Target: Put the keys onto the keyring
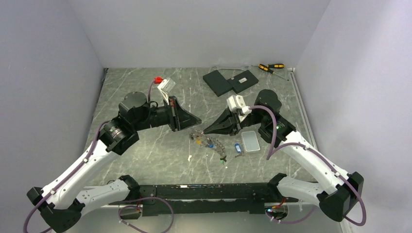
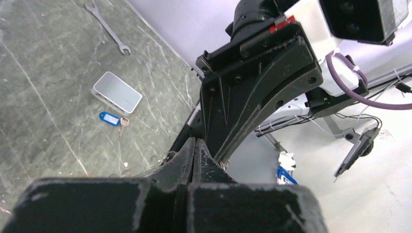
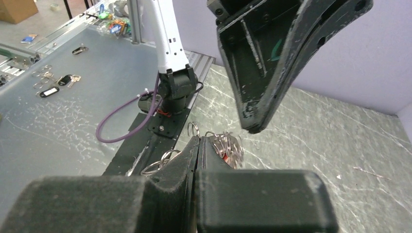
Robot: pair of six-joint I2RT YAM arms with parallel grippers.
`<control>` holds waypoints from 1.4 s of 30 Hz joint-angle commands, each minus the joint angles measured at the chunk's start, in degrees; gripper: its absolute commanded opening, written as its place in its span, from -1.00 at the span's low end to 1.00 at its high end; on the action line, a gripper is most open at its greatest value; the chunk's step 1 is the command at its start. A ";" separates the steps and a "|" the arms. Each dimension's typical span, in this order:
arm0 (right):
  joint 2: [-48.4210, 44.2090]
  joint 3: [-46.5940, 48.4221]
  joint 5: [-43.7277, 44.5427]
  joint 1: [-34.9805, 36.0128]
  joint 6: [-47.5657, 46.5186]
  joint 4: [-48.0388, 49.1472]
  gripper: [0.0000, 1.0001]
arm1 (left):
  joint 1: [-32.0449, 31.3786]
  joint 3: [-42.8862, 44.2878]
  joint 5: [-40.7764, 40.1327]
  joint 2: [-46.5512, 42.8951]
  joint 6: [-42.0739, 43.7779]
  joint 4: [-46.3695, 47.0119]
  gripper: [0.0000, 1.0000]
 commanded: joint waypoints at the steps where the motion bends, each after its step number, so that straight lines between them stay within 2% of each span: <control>1: -4.07 -1.68 0.77 0.21 0.34 6.09 -1.00 | 0.17 0.19 -2.74 -1.58 0.09 4.26 -1.00; 5: -4.67 -2.55 0.78 0.20 1.49 7.38 -1.00 | 0.18 0.16 -1.85 -1.44 1.90 4.75 -1.00; 7: -4.76 -2.76 0.02 0.21 2.10 7.92 -1.00 | 0.17 1.25 -1.38 -1.37 6.21 2.62 -1.00; 8: -4.80 -2.78 -0.24 0.18 2.12 7.79 -1.00 | 0.21 2.15 -1.23 -1.33 9.06 1.07 -0.93; 11: -4.72 -2.17 -1.94 0.20 1.69 6.38 -1.00 | 0.17 3.93 -2.27 -2.01 20.41 -3.84 -0.22; 13: -4.55 -1.43 -3.15 0.18 1.00 4.90 -1.00 | 0.21 4.22 -1.14 -2.74 28.72 -6.19 0.05; 16: -3.72 0.20 -5.36 0.21 -0.80 1.36 -1.00 | 0.17 3.51 1.98 -3.60 39.71 -8.91 0.11; 19: -2.70 1.52 -6.83 0.21 -1.80 -1.01 -1.00 | 0.17 2.17 1.75 -3.92 45.18 -9.01 0.11; 24: -1.81 2.94 -10.46 0.21 -3.18 -3.60 -1.00 | 0.23 1.05 6.03 -2.69 44.20 -6.75 0.09; 30: -0.43 6.20 -14.60 0.21 -9.39 -12.89 -1.00 | 0.21 -1.68 11.71 -1.16 31.81 1.91 0.11; 34: 1.17 8.48 -17.27 0.20 -14.01 -19.90 -1.00 | 0.17 -1.55 18.89 -1.14 35.23 1.52 0.13; 36: 1.53 9.17 -17.68 0.21 -15.47 -22.12 -1.00 | 0.19 -0.99 18.90 -1.15 36.29 0.57 0.15; 42: 1.57 8.97 -17.43 0.21 -15.88 -22.80 -1.00 | 0.17 3.95 13.40 2.76 27.98 -2.83 0.08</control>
